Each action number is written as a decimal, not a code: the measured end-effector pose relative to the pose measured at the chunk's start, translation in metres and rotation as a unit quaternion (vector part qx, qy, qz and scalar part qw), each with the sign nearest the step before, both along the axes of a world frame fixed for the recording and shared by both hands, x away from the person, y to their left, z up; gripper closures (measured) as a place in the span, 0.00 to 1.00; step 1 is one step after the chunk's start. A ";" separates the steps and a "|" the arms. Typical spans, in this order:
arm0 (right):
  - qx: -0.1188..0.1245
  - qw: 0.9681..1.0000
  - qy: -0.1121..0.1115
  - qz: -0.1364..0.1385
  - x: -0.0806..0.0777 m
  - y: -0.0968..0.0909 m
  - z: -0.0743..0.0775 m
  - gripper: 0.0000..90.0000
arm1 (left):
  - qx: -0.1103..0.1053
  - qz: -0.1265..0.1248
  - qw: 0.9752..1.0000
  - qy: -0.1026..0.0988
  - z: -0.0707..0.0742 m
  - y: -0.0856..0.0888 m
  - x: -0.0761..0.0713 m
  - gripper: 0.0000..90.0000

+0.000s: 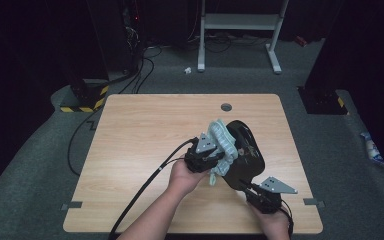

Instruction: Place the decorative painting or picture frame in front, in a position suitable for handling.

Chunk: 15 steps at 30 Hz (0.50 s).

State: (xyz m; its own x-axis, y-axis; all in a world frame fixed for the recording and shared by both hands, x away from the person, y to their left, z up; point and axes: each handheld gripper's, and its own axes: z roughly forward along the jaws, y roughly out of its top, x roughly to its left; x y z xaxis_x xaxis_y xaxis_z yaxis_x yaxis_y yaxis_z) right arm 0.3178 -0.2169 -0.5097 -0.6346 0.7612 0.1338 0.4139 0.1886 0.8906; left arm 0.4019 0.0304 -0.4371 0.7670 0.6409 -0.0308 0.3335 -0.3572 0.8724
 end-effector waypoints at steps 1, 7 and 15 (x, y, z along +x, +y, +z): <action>0.000 1.000 0.000 0.000 0.000 0.000 0.000 0.86 | 0.000 0.000 1.000 0.002 -0.002 0.000 0.000 0.79; 0.001 1.000 0.000 0.000 0.000 0.000 0.000 0.86 | 0.004 -0.001 1.000 0.019 -0.014 0.000 0.002 0.79; 0.003 1.000 -0.001 0.000 0.000 0.001 0.000 0.86 | 0.017 0.002 0.999 0.051 -0.043 0.005 0.005 0.79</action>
State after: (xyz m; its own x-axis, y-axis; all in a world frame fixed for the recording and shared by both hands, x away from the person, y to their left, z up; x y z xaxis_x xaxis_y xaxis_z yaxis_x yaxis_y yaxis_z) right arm 0.3179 -0.2160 -0.5093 -0.6343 0.7610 0.1361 0.4117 0.1834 0.8927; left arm 0.4070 0.0353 -0.4805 0.7583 0.6462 -0.0861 0.4213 -0.3850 0.8212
